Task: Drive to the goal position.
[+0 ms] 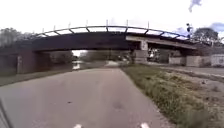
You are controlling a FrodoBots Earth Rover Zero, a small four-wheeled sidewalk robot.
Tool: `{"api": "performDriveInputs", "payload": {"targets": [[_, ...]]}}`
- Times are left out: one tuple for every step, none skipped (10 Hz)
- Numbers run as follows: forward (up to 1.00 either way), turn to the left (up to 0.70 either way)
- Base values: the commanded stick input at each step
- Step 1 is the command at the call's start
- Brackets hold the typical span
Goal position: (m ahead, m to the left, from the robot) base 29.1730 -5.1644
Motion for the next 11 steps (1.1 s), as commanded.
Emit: {"api": "performDriveInputs", "payload": {"targets": [[0.7, 0.0], [0.7, 0.0], [0.7, 0.0], [0.7, 0.0], [0.7, 0.0], [0.7, 0.0], [0.7, 0.0], [0.7, 0.0], [0.7, 0.0], [0.7, 0.0], [0.7, 0.0]]}}
